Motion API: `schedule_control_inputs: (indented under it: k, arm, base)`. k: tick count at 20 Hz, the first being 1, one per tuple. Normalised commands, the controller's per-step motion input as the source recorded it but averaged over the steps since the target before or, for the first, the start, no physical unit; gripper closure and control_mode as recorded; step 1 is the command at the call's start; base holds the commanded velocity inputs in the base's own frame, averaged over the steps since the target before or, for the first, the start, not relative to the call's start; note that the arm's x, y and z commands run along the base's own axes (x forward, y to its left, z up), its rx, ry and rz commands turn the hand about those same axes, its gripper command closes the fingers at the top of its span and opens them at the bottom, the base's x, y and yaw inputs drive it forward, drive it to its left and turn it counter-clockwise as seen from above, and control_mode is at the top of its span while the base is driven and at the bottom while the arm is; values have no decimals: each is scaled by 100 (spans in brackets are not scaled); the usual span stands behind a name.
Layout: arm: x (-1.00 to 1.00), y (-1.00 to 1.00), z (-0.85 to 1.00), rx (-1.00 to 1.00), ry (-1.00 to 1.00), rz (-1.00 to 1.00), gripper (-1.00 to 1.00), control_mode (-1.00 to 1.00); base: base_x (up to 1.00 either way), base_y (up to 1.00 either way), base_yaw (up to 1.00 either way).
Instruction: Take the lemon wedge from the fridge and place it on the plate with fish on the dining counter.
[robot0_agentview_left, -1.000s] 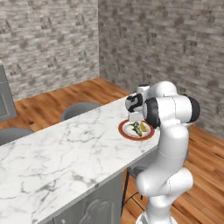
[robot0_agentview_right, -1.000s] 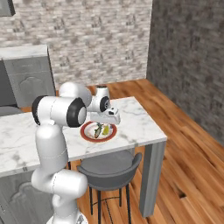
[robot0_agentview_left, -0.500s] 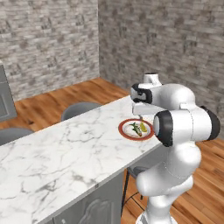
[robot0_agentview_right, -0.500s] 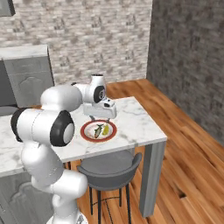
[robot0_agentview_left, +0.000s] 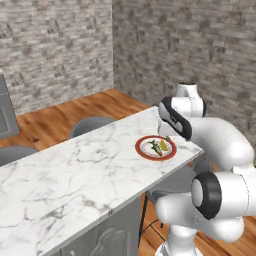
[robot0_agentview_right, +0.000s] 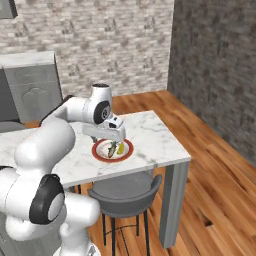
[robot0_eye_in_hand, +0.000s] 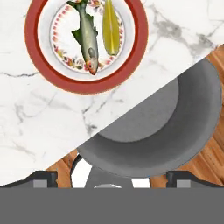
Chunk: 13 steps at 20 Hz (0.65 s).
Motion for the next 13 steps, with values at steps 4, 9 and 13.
schedule_control_inputs:
  k: [4, 9, 13]
  arm:
    - [-100, 4, 0, 0, -24, -3, -100, -100]
    - [-88, -17, -6, 4, -21, -13, -100, -100]
    - [-1, -4, 0, 1, -1, 1, -100, -100]
  base:
    - [0, 0, 0]
    - [0, 0, 0]
    - [0, 0, 0]
